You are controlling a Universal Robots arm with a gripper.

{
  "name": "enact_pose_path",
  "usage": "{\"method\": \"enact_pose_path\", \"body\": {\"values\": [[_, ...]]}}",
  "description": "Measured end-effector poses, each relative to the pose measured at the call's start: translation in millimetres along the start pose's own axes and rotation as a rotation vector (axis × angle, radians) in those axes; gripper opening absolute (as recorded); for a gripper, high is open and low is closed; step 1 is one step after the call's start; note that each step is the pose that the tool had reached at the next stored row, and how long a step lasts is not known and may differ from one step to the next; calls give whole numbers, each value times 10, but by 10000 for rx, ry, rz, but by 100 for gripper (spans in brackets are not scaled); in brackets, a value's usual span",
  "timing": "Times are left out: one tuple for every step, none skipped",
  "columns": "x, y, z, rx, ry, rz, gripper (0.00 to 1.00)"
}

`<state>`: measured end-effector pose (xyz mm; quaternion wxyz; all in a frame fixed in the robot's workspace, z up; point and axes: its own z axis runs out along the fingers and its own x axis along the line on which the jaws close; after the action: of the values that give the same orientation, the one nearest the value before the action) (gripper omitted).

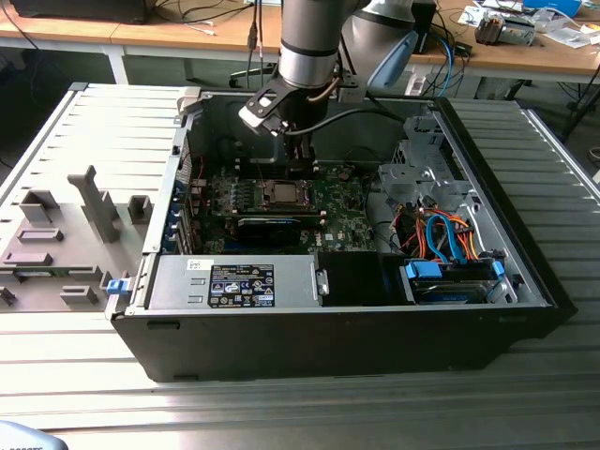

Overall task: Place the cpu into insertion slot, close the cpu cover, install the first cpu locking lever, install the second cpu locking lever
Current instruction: 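Close the cpu cover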

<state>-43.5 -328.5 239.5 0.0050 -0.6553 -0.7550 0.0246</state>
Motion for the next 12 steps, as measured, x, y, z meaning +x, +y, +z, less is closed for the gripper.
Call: {"method": "enact_pose_path", "body": {"values": [[0, -3, 1, 0, 0, 0, 11], [1, -8, 2, 0, 0, 0, 11], [2, -14, 4, -1, 0, 0, 11], [3, -22, 6, -1, 0, 0, 11], [4, -25, 7, 0, 0, 0, 11], [4, -27, 8, 0, 0, 0, 11], [4, -30, 9, 0, 0, 0, 11], [5, -32, 10, 0, 0, 0, 11], [5, -35, 11, 0, 0, 0, 11], [6, -38, 12, 0, 0, 0, 11], [7, -44, 13, 0, 0, -1, 11], [7, -50, 15, 0, 0, 0, 11]]}}
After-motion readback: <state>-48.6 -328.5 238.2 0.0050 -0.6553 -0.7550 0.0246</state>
